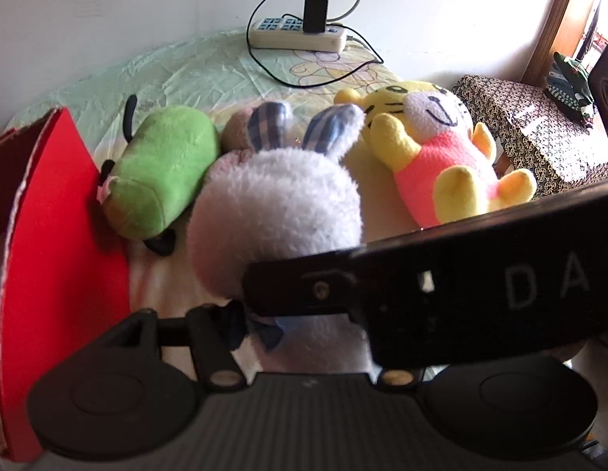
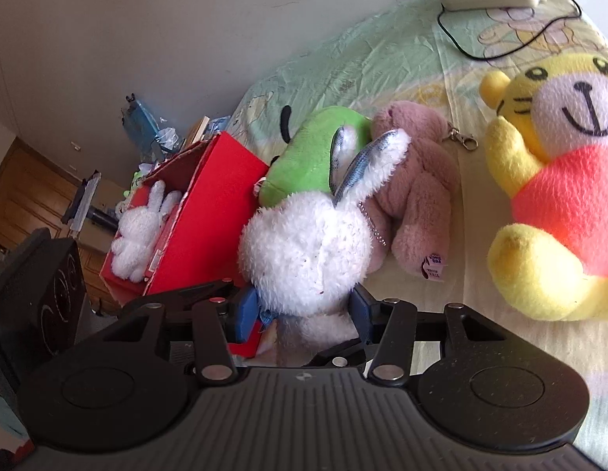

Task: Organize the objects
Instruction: 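Lift the held bunny and carry it toward the red box, then lower the bunny into the red box and open the right gripper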

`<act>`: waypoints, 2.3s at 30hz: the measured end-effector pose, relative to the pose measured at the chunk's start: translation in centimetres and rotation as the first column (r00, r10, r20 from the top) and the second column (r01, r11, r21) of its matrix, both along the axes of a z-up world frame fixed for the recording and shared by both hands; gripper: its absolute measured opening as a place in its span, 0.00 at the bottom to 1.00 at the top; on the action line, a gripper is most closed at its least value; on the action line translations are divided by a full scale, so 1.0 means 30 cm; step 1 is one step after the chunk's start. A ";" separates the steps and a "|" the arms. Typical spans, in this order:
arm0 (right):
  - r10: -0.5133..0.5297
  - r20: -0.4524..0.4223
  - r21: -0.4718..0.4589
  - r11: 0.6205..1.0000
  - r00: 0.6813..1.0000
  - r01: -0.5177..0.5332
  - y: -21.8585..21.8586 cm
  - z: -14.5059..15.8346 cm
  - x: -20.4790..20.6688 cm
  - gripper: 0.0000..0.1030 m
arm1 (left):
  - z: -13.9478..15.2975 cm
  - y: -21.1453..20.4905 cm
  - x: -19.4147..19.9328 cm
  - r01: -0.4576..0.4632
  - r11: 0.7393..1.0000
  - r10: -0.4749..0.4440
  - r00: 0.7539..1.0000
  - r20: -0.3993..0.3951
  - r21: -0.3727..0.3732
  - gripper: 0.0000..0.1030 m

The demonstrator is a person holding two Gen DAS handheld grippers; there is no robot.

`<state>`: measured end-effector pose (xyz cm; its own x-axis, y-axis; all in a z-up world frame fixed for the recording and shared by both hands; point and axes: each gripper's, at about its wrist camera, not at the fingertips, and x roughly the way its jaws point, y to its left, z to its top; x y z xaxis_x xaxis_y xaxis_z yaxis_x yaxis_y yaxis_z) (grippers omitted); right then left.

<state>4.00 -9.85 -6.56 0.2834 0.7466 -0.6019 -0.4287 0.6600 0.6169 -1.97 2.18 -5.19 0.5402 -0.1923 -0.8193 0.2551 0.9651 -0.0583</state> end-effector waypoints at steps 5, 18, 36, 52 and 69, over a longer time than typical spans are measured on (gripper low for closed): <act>0.010 0.111 0.041 0.999 0.994 -0.015 -0.011 0.092 -0.054 0.51 | 0.104 0.015 -0.066 -0.016 1.000 0.017 0.998 0.064 -0.023 0.59; 0.040 0.246 0.169 0.982 0.968 -0.084 0.226 0.263 -0.062 0.52 | 0.358 0.245 -0.161 -0.098 0.993 0.113 0.952 0.285 -0.065 0.68; 0.011 -0.113 0.162 0.987 0.994 0.007 0.805 0.121 0.037 0.51 | 0.222 0.846 -0.103 -0.236 0.971 0.238 0.956 0.173 -0.032 0.73; -0.079 -0.258 -0.042 0.997 0.963 0.070 0.881 -0.001 0.100 0.48 | 0.116 0.948 -0.079 -0.195 0.981 0.196 0.976 0.094 -0.017 0.81; -0.023 -0.098 -0.118 0.993 0.995 0.012 0.906 0.088 0.092 0.46 | 0.148 0.972 -0.096 -0.185 0.979 0.191 0.980 0.063 -0.089 0.88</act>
